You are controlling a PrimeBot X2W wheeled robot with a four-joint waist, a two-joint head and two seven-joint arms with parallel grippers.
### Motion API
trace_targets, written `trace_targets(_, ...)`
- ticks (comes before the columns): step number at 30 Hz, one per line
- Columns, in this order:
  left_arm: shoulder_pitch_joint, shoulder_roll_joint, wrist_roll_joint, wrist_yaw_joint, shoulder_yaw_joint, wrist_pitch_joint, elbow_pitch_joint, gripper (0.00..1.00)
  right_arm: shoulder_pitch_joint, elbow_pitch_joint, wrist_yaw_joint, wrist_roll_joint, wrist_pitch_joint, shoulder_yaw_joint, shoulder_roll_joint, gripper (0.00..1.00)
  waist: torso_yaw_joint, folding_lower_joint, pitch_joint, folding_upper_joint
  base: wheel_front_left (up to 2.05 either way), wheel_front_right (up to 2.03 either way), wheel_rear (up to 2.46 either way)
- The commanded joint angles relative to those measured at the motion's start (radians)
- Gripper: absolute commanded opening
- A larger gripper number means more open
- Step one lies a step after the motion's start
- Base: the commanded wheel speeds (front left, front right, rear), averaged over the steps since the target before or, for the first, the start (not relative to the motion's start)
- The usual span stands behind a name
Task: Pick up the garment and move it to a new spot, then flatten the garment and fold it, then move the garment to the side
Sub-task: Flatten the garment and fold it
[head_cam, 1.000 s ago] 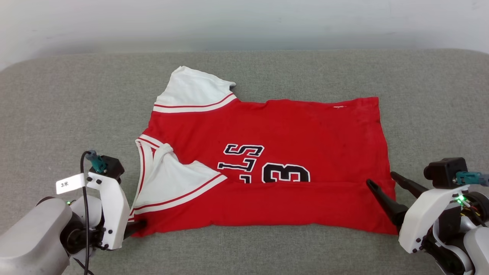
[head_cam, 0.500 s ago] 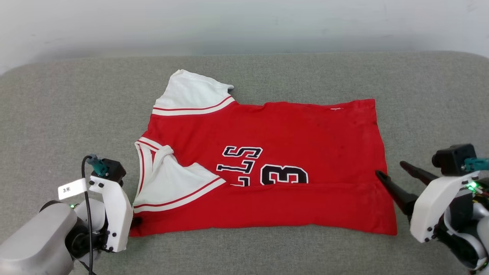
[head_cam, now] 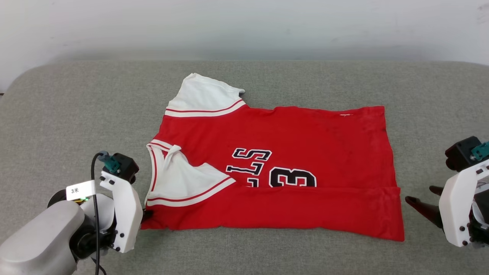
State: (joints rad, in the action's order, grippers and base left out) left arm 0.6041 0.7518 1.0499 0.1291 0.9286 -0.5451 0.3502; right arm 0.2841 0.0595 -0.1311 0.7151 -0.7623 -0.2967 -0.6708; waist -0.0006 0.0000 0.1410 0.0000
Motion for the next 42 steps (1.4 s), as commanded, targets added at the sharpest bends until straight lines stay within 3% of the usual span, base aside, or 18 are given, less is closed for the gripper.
trace_targets(1, 0.014, 0.003, -0.009, 0.001, 0.005, 0.005, -0.014, 0.00, -0.001, -0.004, 0.001, 0.011, -0.034, -0.003, -0.003, 1.00, 0.008, 0.0000, 0.003, 0.0000, 0.00, 0.00, 0.00)
trace_targets(9, 0.037, -0.008, -0.032, -0.005, 0.012, 0.011, -0.061, 0.00, -0.010, 0.053, 0.001, -0.006, -0.117, -0.028, 0.048, 1.00, 0.033, 0.0000, 0.033, 0.0000, 0.00, 0.00, 0.00)
trace_targets(16, 0.050, -0.010, -0.049, -0.004, 0.013, 0.022, -0.070, 0.00, 0.007, 0.142, 0.001, -0.041, -0.087, -0.063, 0.104, 1.00, 0.044, 0.0000, 0.066, 0.0000, 0.00, 0.00, 0.00)
trace_targets(26, 0.062, -0.014, -0.057, -0.003, 0.020, 0.031, -0.054, 0.00, -0.027, 0.275, -0.001, -0.037, -0.027, -0.217, 0.166, 1.00, 0.046, 0.0000, 0.094, 0.0000, 0.00, 0.00, 0.00)
trace_targets(27, 0.062, -0.015, -0.056, -0.003, 0.020, 0.032, -0.051, 0.00, -0.022, 0.276, -0.001, -0.041, -0.010, -0.228, 0.164, 0.44, 0.044, 0.0000, 0.093, 0.0000, 0.00, 0.00, 0.00)
trace_targets(29, 0.060, -0.017, -0.054, -0.002, 0.022, 0.035, -0.042, 0.00, -0.002, 0.274, -0.002, -0.048, 0.029, -0.238, 0.156, 0.00, 0.040, 0.0000, 0.088, 0.0000, 0.00, 0.00, 0.00)
trace_targets(42, 0.015, -0.006, -0.031, -0.001, 0.041, 0.056, -0.026, 0.00, -0.011, 0.197, 0.001, 0.023, 0.181, -0.175, 0.072, 0.00, 0.019, 0.0000, -0.020, 0.0000, 0.00, 0.00, 0.00)
